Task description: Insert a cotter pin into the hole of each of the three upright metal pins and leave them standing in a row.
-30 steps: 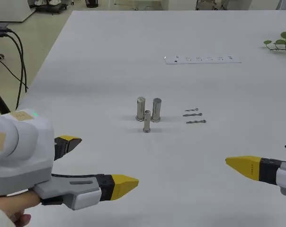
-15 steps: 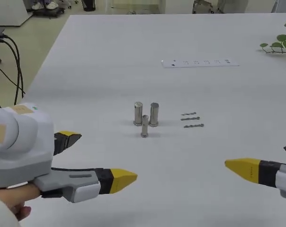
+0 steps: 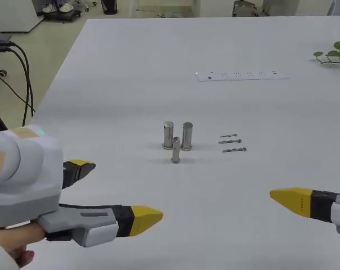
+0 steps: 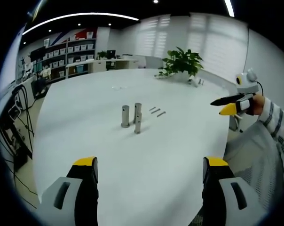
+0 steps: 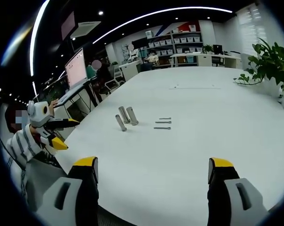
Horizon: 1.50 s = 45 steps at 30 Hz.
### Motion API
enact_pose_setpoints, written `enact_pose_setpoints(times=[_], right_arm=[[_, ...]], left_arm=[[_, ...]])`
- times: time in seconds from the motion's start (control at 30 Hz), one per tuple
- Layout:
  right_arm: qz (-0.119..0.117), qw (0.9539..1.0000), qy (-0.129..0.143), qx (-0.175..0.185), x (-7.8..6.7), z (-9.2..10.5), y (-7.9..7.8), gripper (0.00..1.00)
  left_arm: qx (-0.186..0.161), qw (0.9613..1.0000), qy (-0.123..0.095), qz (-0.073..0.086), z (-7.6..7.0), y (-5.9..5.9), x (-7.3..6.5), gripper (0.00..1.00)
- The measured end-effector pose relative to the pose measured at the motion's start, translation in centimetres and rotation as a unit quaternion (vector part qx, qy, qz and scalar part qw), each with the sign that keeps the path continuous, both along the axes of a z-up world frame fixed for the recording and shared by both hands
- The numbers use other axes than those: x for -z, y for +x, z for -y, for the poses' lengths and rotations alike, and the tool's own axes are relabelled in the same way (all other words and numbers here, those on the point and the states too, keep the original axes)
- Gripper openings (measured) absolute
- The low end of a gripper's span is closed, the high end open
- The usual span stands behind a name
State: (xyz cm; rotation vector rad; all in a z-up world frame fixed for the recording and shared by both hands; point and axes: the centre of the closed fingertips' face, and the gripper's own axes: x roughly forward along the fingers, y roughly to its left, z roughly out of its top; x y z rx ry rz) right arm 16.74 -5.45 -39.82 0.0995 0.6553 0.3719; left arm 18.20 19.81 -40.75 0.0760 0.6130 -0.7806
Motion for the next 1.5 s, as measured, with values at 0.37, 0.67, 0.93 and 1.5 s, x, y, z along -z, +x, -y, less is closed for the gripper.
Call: enact_pose_setpoints(times=[0.37,0.67,0.93,1.5], right_arm=[[-0.012,0.9996,-0.014,-0.022,0.6,-0.3,-0.4,0.98],[-0.007,0.9996,-0.004,-0.026,0.1,-0.7,-0.3,0.98],[-0.007,0.9997,-0.005,-0.024,-0.1,-0.4,-0.3,0.98],[-0.01,0.9999,-0.004,-0.012,-0.2,0.8,-0.3,0.97]], left_arm=[[0.006,1.0,-0.001,-0.003,0.6,0.3,-0.2,0.91],[0.021,0.9997,0.007,-0.003,1.3,0.7,-0.1,0.9],[0.034,0.9993,0.018,0.002,1.8,1.8,-0.3,0.89],[0.055,0.9979,0.034,0.004,3.4,4.0,0.0,0.83]])
